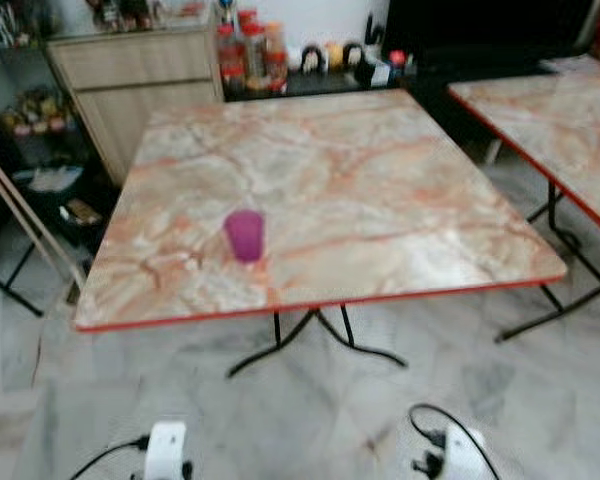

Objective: Setting the table

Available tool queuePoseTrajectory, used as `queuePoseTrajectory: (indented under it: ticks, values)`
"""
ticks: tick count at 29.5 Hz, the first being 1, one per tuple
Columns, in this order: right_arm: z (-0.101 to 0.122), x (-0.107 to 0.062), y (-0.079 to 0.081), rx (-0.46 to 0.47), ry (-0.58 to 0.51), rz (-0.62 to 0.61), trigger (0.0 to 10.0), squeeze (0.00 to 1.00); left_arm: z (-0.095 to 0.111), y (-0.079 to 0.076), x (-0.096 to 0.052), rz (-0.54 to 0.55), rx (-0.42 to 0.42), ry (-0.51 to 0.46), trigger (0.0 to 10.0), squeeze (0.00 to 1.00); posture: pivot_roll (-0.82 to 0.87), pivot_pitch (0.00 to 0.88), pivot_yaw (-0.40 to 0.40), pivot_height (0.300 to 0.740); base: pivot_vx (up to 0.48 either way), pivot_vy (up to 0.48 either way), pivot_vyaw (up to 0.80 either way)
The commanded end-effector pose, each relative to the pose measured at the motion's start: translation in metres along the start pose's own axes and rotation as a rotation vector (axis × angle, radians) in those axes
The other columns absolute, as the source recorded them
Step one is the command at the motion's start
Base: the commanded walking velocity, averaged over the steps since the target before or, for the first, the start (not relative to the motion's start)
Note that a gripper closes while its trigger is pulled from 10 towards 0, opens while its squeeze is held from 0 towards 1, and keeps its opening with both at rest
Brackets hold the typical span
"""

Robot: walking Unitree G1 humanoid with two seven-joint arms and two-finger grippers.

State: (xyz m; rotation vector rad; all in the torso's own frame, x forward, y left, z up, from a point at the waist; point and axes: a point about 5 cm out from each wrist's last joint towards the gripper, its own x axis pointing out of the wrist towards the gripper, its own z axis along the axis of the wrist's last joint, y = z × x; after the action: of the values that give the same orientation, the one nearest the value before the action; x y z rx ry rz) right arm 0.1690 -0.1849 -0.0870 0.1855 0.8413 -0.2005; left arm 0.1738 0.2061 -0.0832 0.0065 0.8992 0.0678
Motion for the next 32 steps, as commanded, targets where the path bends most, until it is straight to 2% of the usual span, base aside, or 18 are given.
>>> queuePoseTrajectory:
  ticks: [1, 19, 29, 32]
  values:
    - [0.0014, -0.0006, -0.0098, -0.008, -0.005, -0.027, 10.0, 0.0, 0.0026, -0.0055, 0.0012, -0.01, 0.0, -0.005, 10.0, 0.0, -0.06, 0.0, 0.046, 0.74, 0.0, 0.368, 0.0]
    - [0.0025, 0.0002, -0.0039, 0.0, -0.012, -0.019, 10.0, 0.0, 0.0021, 0.0018, -0.0002, 0.022, -0.004, -0.024, 10.0, 0.0, -0.04, 0.0, 0.052, 0.74, 0.0, 0.036, 0.0]
    - [0.0049, 0.0009, -0.0032, -0.004, -0.019, -0.016, 10.0, 0.0, 0.0004, -0.001, -0.0004, 0.016, 0.0, -0.021, 10.0, 0.0, -0.05, 0.0, 0.049, 0.74, 0.0, 0.0, 0.0]
    - [0.0047, 0.0007, -0.0036, -0.002, -0.019, -0.018, 10.0, 0.0, 0.0004, -0.0014, -0.0004, 0.014, 0.024, -0.021, 10.0, 0.0, -0.05, 0.0, 0.049, 0.74, 0.0, -0.085, 0.0]
